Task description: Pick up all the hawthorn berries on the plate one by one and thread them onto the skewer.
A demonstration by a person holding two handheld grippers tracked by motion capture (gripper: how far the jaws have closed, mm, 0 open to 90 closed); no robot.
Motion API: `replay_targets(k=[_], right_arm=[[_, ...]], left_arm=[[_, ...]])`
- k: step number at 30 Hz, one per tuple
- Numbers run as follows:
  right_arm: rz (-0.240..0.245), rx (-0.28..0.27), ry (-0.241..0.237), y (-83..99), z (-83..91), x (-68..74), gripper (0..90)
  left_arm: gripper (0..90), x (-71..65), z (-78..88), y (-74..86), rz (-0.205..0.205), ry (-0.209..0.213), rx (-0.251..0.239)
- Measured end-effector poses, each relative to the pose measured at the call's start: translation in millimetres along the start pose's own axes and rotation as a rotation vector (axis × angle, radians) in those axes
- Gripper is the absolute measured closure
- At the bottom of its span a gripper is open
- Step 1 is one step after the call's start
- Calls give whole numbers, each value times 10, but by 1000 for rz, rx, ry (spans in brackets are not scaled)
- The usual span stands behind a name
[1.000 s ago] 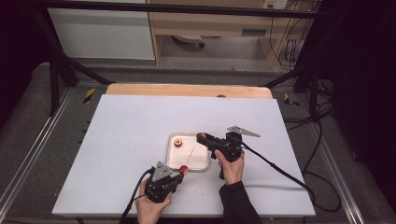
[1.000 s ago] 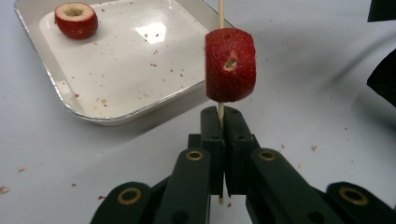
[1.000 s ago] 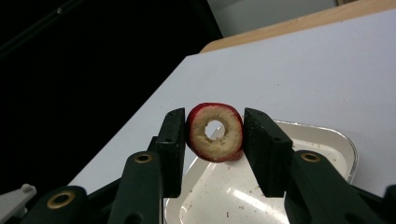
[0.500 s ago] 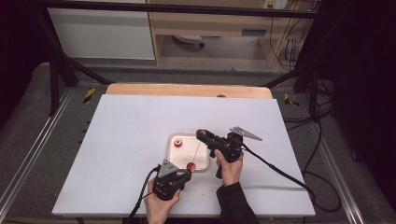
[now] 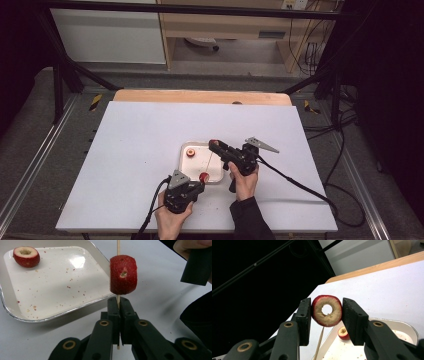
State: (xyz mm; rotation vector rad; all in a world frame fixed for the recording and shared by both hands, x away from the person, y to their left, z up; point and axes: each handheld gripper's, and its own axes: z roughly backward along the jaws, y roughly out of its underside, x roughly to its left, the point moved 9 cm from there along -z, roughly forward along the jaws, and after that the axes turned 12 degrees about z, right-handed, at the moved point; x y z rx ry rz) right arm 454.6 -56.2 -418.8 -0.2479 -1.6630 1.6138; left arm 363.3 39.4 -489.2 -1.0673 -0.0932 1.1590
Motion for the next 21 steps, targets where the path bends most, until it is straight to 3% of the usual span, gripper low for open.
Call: replay_targets(k=[21], right_arm=[[-4,2,-6,55,-4,36,608]], left_arm=[[882,-5,-45,-13,47,6,-9]])
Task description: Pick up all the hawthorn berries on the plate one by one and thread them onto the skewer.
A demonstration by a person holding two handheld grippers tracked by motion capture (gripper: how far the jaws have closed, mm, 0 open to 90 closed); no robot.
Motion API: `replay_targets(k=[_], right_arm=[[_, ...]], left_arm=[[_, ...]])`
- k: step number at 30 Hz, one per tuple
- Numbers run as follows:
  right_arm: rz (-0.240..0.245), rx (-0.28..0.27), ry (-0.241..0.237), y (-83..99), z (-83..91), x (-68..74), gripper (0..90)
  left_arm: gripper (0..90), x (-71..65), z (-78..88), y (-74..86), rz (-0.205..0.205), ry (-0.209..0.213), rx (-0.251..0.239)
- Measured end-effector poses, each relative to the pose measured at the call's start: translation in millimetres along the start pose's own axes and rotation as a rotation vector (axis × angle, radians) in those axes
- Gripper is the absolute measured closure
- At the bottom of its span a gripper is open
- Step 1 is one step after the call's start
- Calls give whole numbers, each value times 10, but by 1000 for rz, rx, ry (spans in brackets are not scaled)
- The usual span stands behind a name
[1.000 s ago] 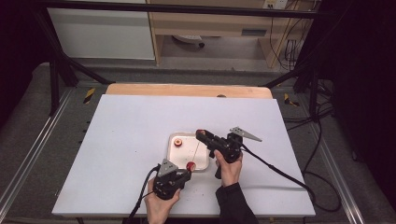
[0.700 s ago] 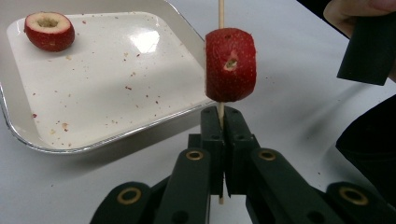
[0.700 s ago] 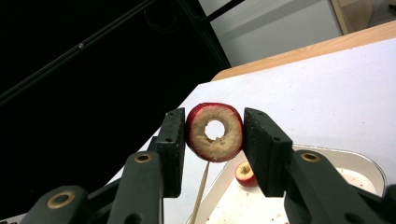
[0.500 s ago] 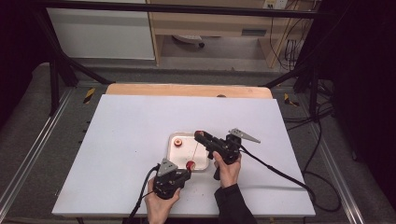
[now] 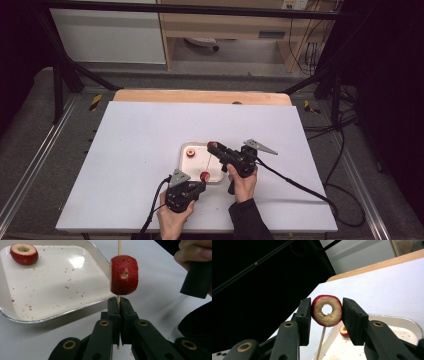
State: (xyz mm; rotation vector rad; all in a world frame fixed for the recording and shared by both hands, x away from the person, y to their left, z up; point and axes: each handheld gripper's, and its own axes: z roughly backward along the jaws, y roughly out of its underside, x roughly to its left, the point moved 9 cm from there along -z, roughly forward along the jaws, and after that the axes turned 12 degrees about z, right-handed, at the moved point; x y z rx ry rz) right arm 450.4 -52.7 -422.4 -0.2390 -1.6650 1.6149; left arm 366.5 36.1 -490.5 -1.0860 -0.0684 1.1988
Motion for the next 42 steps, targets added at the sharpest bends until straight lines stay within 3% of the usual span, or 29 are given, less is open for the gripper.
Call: replay_targets(k=[7,10,13,16,20,23,26,29,42], right_arm=[[-56,29,0,-10,25,6,608],[-77,41,-1,-23,40,8,608],[-45,42,-13,-32,44,6,609],[2,45,-9,-18,60,0,609],[26,40,-24,-28,77,16,609],[37,40,-22,-30,86,19,610],[30,40,-18,22,61,29,610],[24,54,-34,67,59,60,610],[35,116,-62,249,70,143,610]], left_arm=[[885,13,2,8,-43,-39,-20],[885,14,16,-3,-34,-25,-23],[885,-24,38,0,-8,25,-10],[886,-38,43,1,18,46,0],[885,-27,25,3,32,41,2],[885,-61,21,-20,48,62,-13],[886,-108,18,-55,38,56,-24],[886,-66,10,-84,45,51,-24],[885,-22,-22,-174,2,30,-29]])
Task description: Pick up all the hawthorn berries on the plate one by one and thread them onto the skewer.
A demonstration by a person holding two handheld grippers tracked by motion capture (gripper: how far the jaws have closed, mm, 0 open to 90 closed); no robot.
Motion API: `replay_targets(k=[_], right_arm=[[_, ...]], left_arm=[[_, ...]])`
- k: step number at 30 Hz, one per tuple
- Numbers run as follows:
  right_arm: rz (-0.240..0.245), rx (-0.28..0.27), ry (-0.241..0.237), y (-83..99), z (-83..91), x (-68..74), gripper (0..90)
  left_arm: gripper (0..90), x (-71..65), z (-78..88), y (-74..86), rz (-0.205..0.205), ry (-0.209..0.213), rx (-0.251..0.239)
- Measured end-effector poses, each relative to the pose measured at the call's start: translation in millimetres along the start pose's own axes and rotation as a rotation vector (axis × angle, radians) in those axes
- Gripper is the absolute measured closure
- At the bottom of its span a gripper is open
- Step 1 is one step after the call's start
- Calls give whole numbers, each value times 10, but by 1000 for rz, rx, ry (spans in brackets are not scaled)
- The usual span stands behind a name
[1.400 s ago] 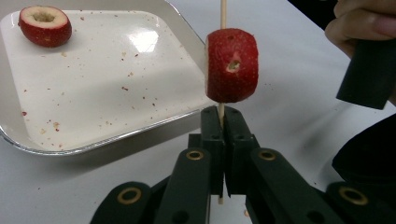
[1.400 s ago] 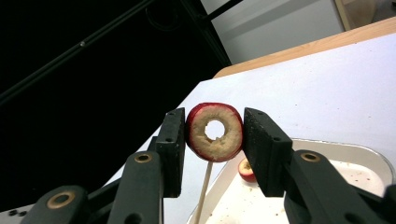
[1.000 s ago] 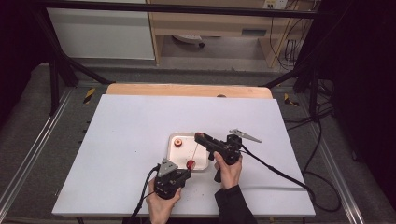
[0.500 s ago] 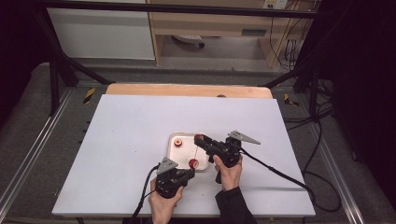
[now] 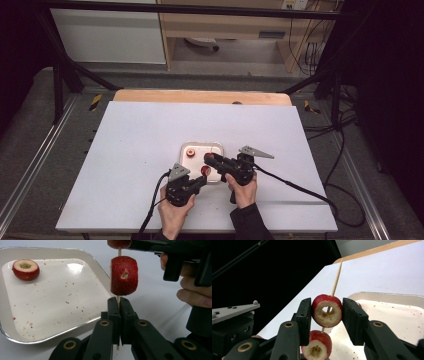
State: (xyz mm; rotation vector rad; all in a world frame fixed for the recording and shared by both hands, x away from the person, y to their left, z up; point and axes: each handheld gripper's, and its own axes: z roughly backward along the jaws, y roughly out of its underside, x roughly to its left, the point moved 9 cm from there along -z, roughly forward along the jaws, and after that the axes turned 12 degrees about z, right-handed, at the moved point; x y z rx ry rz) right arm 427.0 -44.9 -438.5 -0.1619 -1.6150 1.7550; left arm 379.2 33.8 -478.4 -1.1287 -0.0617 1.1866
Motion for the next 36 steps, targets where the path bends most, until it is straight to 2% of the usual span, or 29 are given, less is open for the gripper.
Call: replay_targets(k=[8,13,16,19,22,25,30,33,36], right_arm=[[15,16,8,28,13,6,609],[27,36,-10,10,36,6,592],[51,43,-3,-26,72,-6,474],[88,63,28,-44,110,-52,344],[128,92,47,-45,127,-112,224],[151,144,48,-18,129,-163,137],[196,257,62,66,136,-275,70],[216,302,66,90,141,-318,64],[223,324,70,73,142,-343,65]], left_arm=[[885,30,-21,27,-37,2,18],[884,35,-1,16,-68,4,6],[885,74,19,14,-84,-7,16],[884,123,58,24,-103,-20,23],[884,174,98,31,-110,-25,26],[884,218,148,43,-143,-31,34],[884,278,261,40,-159,-34,32],[884,321,344,29,-172,-41,29],[884,374,419,31,-179,-46,36]])
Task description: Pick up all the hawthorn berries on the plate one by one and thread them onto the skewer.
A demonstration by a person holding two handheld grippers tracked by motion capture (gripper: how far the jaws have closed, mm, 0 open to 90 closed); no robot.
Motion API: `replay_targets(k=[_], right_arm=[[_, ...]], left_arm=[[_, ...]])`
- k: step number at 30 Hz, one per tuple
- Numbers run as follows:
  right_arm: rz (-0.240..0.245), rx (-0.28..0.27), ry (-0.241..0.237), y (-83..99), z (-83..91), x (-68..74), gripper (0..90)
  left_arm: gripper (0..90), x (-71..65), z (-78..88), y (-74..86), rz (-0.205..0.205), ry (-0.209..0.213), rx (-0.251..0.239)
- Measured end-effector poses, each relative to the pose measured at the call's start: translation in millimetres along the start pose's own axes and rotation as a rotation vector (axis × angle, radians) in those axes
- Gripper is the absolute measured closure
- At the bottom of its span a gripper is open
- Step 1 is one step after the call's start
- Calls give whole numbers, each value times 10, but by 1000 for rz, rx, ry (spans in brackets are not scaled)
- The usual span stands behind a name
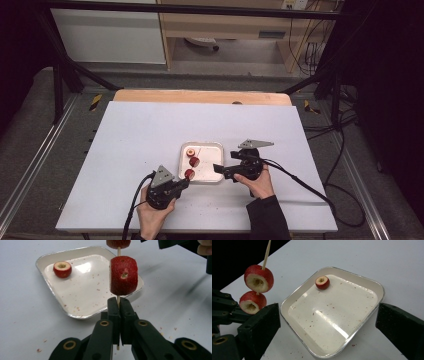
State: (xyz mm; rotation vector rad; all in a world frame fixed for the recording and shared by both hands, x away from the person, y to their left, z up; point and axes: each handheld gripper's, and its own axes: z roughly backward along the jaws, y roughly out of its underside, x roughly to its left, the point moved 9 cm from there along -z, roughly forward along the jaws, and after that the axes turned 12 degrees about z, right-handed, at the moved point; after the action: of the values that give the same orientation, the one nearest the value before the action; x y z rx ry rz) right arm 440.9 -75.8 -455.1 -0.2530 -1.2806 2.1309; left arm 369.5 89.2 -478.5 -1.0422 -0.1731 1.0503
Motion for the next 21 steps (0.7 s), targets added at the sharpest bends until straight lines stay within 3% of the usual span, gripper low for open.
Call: replay_targets(k=[13,21], right_arm=[[89,133,11,-107,-66,15,62],[131,205,14,-144,-175,19,59]], left_arm=[[883,214,233,39,1,-27,-7],[882,244,277,44,-6,-11,5]])
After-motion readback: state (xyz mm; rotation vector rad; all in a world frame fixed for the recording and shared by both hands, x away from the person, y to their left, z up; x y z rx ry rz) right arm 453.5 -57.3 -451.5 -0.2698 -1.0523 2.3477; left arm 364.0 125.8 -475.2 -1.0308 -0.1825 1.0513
